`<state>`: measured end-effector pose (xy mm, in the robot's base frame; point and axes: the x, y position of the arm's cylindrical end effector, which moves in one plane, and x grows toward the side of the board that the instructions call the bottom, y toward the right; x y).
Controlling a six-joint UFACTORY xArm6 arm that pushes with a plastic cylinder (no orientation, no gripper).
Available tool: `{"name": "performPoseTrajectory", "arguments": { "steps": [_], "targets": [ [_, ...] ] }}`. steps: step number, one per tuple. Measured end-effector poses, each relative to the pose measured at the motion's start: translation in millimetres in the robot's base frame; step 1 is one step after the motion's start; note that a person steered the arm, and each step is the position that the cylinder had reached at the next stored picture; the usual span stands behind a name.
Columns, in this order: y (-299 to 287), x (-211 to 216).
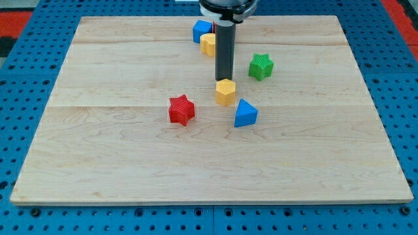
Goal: Move the green star to the green circle
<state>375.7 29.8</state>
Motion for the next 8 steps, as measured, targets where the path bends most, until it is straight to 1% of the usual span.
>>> {"name": "performPoseTrajectory", "arguments": {
  "steps": [1,2,3,4,6,7,8],
  "targets": [
    [21,7],
    [32,30],
    [60,31],
    [63,9],
    [63,-11],
    [69,-11],
    [93,-10]
  ]
}}
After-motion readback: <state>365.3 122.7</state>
